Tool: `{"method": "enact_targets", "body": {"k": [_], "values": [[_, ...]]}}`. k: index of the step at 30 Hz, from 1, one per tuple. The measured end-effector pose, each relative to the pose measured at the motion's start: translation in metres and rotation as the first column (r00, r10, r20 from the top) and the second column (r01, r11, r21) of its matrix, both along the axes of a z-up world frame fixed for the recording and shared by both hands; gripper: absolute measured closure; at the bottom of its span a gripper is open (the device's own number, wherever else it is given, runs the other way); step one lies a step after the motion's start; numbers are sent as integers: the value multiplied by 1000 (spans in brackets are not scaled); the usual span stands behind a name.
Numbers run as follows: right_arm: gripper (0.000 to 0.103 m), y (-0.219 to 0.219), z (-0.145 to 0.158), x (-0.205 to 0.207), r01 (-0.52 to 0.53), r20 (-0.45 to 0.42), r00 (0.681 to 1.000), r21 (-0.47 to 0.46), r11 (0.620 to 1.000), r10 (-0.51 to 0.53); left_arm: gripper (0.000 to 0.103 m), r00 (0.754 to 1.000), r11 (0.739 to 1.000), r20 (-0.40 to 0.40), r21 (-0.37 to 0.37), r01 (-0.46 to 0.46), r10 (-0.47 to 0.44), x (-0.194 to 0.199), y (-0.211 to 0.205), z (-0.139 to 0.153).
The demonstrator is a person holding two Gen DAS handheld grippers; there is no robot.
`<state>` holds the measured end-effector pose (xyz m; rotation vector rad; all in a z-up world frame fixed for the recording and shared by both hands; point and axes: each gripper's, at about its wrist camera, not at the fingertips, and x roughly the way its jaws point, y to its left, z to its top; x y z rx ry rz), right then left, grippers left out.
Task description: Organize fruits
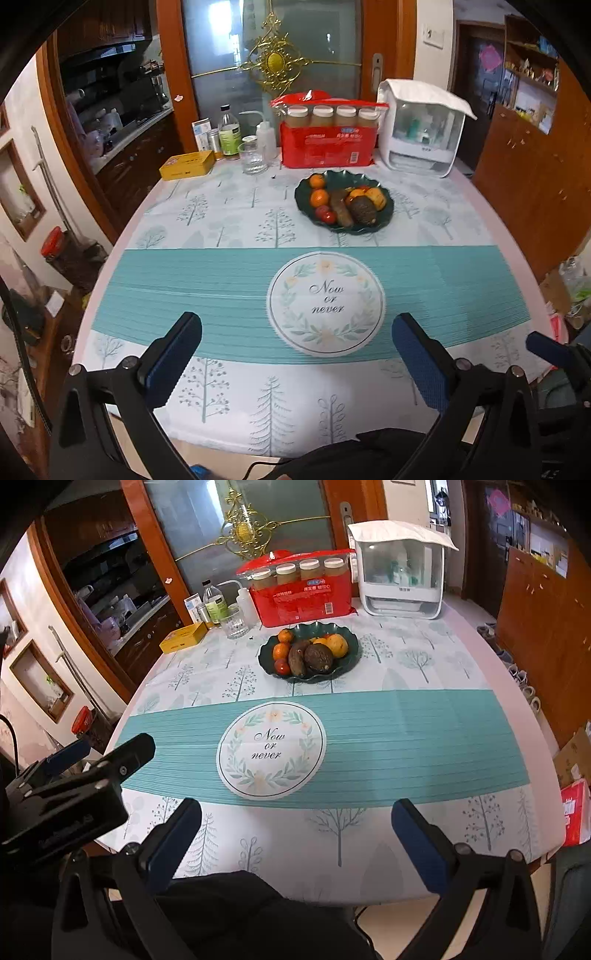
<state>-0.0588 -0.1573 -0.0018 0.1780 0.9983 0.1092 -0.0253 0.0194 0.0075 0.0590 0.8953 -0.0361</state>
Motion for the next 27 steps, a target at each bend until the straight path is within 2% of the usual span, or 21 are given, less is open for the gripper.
{"method": "enact_targets", "body": {"k": [27], "values": [[0, 1, 0, -1, 3, -7, 1000, 3, 1000, -3, 1, 1000, 1000, -2, 9, 4, -4, 0, -3, -2]]}}
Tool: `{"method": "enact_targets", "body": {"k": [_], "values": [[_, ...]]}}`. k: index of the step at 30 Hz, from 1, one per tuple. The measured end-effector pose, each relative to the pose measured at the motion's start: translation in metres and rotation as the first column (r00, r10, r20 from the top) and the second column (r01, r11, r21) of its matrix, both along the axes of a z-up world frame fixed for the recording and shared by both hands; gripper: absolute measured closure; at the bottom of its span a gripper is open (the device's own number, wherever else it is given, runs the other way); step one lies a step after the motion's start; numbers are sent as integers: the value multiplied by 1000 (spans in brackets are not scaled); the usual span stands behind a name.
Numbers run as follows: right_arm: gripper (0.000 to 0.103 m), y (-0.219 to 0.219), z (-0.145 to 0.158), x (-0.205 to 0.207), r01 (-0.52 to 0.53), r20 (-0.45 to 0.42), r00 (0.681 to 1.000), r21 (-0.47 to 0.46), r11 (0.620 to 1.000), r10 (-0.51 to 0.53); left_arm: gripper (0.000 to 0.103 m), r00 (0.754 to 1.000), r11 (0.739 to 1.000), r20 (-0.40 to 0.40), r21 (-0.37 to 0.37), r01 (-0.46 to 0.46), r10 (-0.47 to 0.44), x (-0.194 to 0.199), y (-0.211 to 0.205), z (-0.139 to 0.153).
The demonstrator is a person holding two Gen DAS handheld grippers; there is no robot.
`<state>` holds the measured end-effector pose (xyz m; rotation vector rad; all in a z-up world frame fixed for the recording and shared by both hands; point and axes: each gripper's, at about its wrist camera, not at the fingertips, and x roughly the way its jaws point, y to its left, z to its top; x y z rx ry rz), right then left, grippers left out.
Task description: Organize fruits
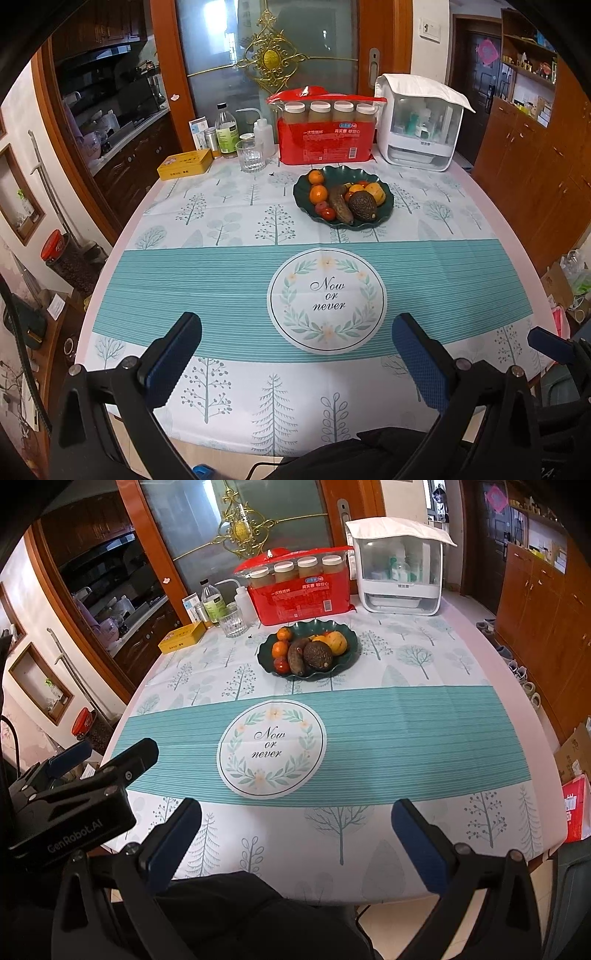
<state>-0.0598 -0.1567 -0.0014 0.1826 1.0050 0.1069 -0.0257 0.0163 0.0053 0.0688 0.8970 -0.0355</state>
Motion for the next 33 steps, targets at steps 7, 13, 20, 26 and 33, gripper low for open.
{"method": "enact_targets", "body": {"k": [7, 13, 20, 26, 33], "values": [[0, 1, -2, 2, 0, -2, 1000, 0, 1000, 0, 1, 1000, 1000, 0, 0, 0, 0, 0, 0, 0], [0, 2, -2, 3, 1, -3, 1000, -2, 1000, -1, 1, 1000, 1000, -1, 0, 0, 0, 0, 1, 0], [0, 1, -2, 3, 1, -2, 1000, -1, 1000, -1, 1, 1000, 1000, -1, 0, 0, 0, 1, 0, 1], [0, 1, -2, 4, 0, -5, 1000, 1, 1000, 0, 1, 1000, 1000, -4, 0, 0, 0, 1, 1, 0], [0, 1, -2, 4, -1, -6, 1000, 0, 1000, 1, 1, 1000, 1000, -6, 0, 0, 0, 2, 2, -1]]}}
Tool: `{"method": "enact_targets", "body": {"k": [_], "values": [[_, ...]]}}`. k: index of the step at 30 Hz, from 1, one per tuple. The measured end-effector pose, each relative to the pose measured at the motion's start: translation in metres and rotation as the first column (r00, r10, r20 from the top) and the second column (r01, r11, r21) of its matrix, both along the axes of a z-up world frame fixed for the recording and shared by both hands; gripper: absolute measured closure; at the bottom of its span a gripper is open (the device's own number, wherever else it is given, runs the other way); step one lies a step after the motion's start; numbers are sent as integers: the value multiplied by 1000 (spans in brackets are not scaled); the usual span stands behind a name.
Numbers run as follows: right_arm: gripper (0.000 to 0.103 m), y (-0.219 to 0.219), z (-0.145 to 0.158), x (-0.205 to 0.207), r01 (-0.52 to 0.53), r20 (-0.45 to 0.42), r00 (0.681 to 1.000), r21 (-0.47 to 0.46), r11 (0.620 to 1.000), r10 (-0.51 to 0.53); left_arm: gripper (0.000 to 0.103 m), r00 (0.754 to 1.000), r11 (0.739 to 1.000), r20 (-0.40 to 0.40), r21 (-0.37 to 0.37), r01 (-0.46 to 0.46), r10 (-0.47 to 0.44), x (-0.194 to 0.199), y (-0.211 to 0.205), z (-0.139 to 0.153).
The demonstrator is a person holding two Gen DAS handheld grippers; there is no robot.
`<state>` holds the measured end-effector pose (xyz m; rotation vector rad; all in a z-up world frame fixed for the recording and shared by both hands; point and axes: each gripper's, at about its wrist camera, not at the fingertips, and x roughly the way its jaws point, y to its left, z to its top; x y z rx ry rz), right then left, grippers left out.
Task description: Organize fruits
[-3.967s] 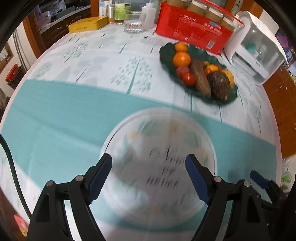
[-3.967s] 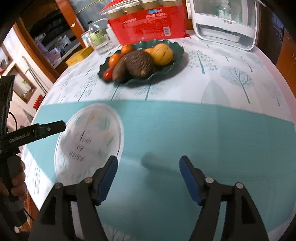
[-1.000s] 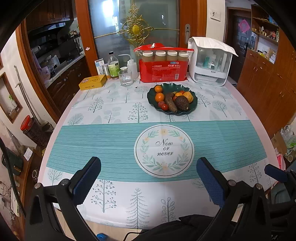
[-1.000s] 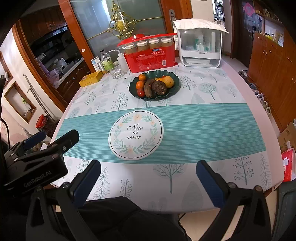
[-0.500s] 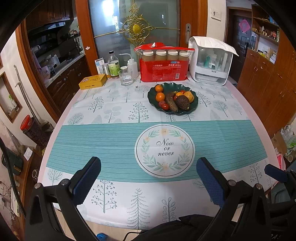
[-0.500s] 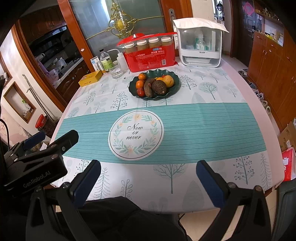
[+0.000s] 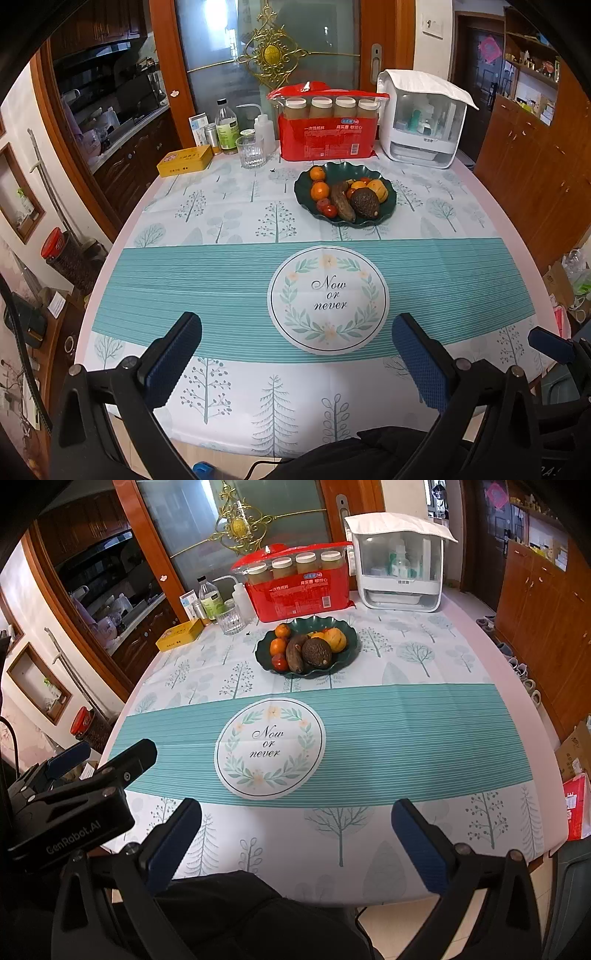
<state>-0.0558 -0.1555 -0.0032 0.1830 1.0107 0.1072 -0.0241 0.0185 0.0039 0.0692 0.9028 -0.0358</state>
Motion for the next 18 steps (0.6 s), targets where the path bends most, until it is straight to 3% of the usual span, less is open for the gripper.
{"method": "enact_targets", "body": {"k": [18], "values": [[0, -2, 0, 2, 1, -2, 1000, 1, 1000, -1, 1, 1000, 1000, -2, 2, 4, -4, 2, 1, 1]]}}
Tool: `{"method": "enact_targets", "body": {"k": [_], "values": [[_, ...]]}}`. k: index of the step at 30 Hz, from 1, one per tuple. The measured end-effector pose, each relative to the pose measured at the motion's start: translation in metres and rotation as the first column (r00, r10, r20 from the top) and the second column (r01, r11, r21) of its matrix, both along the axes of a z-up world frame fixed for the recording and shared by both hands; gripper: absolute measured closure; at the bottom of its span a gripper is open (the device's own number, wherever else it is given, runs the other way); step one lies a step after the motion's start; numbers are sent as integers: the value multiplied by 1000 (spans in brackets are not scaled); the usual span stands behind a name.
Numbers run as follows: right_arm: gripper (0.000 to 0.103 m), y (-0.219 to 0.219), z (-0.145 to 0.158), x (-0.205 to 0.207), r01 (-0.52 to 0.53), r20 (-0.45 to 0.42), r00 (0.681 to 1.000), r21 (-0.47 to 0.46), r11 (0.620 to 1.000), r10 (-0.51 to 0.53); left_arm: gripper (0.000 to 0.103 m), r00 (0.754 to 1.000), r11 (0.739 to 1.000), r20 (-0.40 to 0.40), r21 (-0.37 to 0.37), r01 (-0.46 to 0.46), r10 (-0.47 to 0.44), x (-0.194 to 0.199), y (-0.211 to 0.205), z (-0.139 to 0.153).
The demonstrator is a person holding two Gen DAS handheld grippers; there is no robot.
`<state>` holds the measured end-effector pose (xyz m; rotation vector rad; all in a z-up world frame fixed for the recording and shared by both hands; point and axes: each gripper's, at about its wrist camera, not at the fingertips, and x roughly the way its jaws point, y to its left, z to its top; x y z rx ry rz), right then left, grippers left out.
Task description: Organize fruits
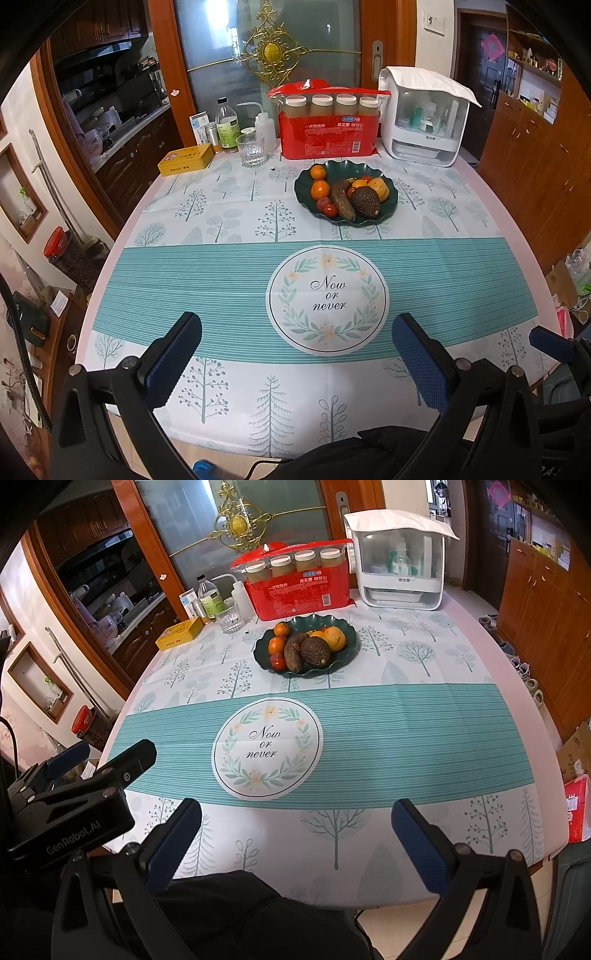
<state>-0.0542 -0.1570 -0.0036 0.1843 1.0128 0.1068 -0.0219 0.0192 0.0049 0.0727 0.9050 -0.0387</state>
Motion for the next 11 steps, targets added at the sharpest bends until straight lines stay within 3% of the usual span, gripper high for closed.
{"method": "enact_targets", "body": {"k": [11], "values": [[0, -1, -1, 1, -1, -2, 1000, 2, 1000, 1, 1, 1000, 1000, -1, 2, 3, -3, 2, 2, 1]]}}
